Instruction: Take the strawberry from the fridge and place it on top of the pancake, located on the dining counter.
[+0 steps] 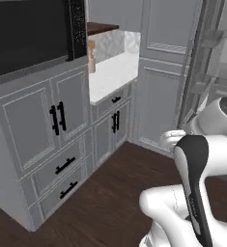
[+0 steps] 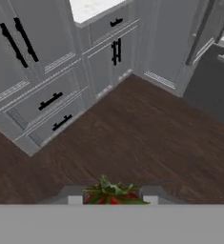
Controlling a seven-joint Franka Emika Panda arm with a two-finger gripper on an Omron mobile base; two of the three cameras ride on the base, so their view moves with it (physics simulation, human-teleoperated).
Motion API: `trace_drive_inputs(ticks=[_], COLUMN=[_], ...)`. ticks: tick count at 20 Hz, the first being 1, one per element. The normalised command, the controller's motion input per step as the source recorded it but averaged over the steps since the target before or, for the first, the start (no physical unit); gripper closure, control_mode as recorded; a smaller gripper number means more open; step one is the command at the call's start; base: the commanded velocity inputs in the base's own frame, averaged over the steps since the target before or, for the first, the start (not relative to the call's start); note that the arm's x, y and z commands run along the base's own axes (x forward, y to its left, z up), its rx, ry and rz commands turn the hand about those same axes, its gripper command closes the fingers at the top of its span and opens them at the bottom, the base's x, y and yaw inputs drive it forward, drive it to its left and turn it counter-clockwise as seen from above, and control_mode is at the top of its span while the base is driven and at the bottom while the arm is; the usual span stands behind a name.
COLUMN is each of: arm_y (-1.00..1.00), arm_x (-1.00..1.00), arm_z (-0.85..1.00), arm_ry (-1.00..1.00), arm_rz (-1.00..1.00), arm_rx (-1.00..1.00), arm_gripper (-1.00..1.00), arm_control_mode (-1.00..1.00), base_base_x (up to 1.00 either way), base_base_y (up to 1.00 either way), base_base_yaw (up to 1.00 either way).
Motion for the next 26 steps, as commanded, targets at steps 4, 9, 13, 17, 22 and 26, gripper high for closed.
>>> trace_drive_inputs(ticks=[4, 9, 13, 17, 22, 26], arm_y=[0.0, 0.0, 0.0, 0.0, 0.0, 0.0], arm_x=[0.0, 0.0, 0.0, 0.0, 0.0, 0.0], arm_z=[0.0, 0.0, 0.0, 0.0, 0.0, 0.0], arm_ry=[0.0, 0.0, 0.0, 0.0, 0.0, 0.0], arm_rz=[0.0, 0.0, 0.0, 0.0, 0.0, 0.0], arm_rx=[0.0, 0.0, 0.0, 0.0, 0.0, 0.0], arm_gripper=[1.0, 1.0, 1.0, 1.0, 1.0, 1.0], arm_control_mode=[1.0, 1.0, 1.0, 1.0, 1.0, 1.0], base_base_x=[-0.88, -0.49, -0.26, 0.12, 0.86, 1.0], base_base_y=[0.58, 0.77, 0.89, 0.97, 0.63, 0.6], base_base_yaw=[0.73, 0.88, 0.82, 0.48, 0.12, 0.0])
